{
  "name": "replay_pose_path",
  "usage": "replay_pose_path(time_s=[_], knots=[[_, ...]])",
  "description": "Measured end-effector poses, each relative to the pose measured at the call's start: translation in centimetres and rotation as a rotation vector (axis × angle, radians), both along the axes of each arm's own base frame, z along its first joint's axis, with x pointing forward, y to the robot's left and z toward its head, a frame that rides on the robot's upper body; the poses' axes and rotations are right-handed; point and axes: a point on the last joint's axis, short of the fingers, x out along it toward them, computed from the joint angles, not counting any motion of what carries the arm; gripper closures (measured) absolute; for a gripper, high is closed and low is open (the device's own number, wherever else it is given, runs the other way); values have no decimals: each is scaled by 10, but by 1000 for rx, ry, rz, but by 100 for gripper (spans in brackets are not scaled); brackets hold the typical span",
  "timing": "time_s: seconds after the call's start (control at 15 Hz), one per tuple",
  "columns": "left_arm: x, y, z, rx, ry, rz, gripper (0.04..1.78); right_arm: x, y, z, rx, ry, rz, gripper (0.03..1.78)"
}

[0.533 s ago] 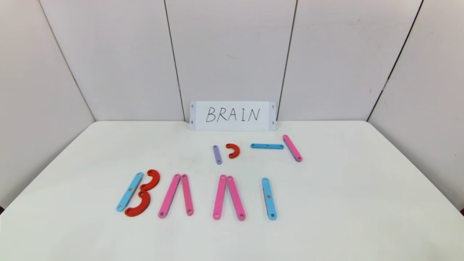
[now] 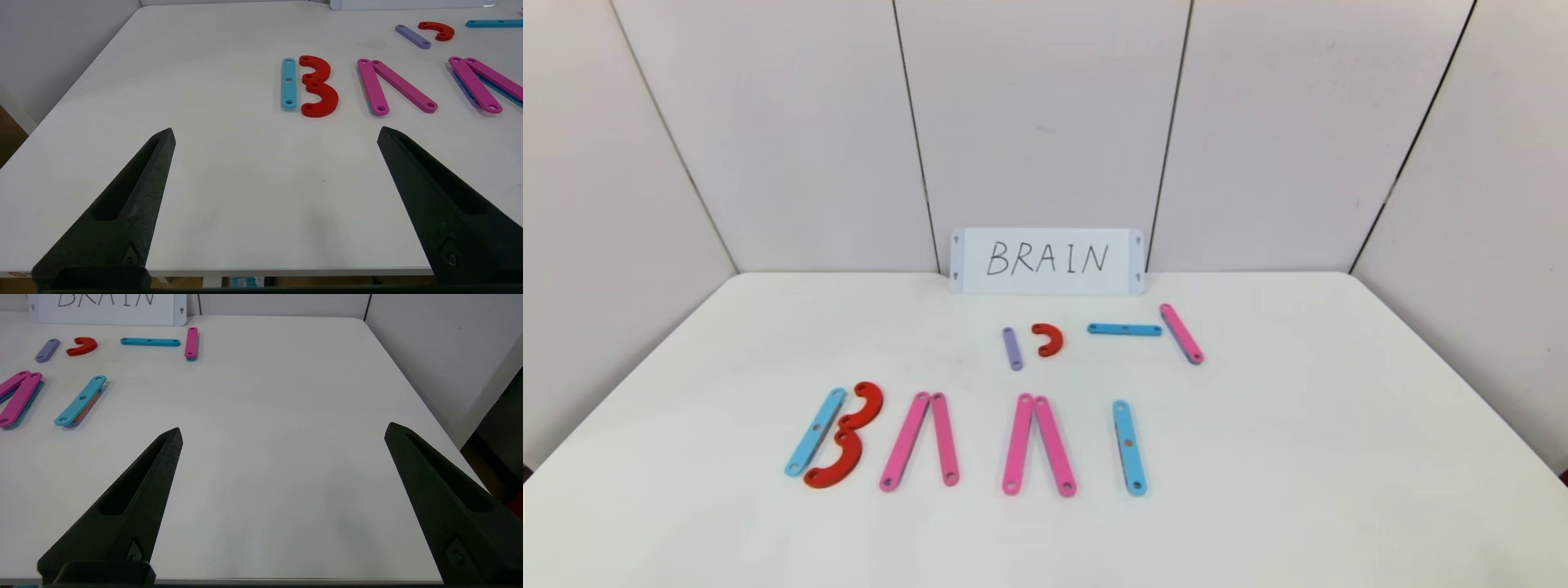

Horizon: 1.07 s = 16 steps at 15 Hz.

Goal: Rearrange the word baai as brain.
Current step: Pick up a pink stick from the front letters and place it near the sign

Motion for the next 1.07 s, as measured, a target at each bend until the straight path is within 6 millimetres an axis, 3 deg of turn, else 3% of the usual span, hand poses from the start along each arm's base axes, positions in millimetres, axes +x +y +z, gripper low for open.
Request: replay_pose_path(time_s=[0.27, 0.47, 0.8, 1.07], knots=[[0, 0, 1, 8, 7, 0, 8, -1, 0, 1, -9, 8, -5, 8], [-2, 0, 14, 1, -16, -2, 8, -7, 0, 20, -3, -23, -13, 8], [4, 0, 66, -2, -14, -7, 8, -8, 0, 75, -2, -24, 9, 8], [30, -1, 121, -2, 27, -51, 8, 14, 1, 135, -3, 6, 48, 8]])
